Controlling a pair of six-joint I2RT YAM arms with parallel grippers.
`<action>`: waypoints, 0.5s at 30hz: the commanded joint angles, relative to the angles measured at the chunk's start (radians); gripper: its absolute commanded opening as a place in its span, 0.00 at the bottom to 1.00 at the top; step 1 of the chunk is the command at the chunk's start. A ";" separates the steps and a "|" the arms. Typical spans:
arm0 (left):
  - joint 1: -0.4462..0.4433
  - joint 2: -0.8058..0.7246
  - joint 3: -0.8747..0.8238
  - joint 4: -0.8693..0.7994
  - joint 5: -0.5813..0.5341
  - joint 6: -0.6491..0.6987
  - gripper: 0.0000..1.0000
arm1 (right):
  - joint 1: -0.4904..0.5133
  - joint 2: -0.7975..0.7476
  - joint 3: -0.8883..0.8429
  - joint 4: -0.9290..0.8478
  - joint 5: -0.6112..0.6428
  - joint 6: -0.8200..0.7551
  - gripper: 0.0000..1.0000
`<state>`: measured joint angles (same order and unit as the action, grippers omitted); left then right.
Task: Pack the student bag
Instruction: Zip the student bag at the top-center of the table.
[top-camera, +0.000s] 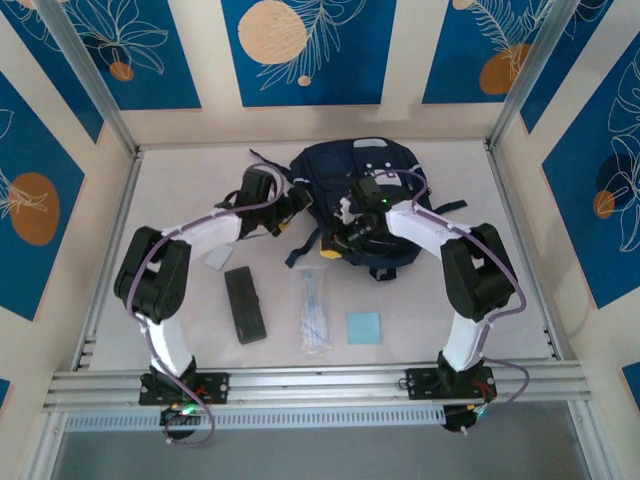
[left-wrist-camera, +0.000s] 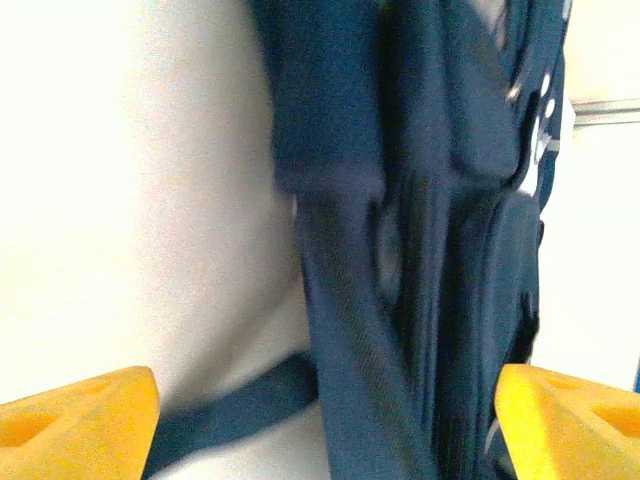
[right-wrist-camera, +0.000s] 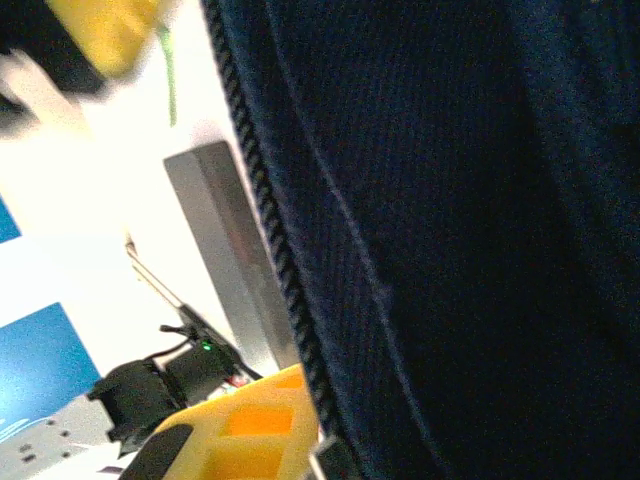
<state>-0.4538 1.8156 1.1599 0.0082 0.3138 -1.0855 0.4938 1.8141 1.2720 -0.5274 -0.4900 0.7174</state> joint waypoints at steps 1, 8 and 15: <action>-0.045 -0.026 -0.054 0.125 0.029 -0.110 0.84 | 0.022 0.022 0.082 0.084 -0.101 0.033 0.00; -0.069 0.079 0.056 0.201 0.003 -0.132 0.70 | 0.055 0.009 0.061 0.058 -0.117 0.042 0.00; -0.061 0.111 0.062 0.248 -0.004 -0.134 0.00 | 0.047 -0.050 0.007 -0.196 -0.083 -0.106 0.00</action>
<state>-0.5186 1.9171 1.2011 0.1871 0.3321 -1.2221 0.5339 1.8397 1.2892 -0.5304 -0.5171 0.7261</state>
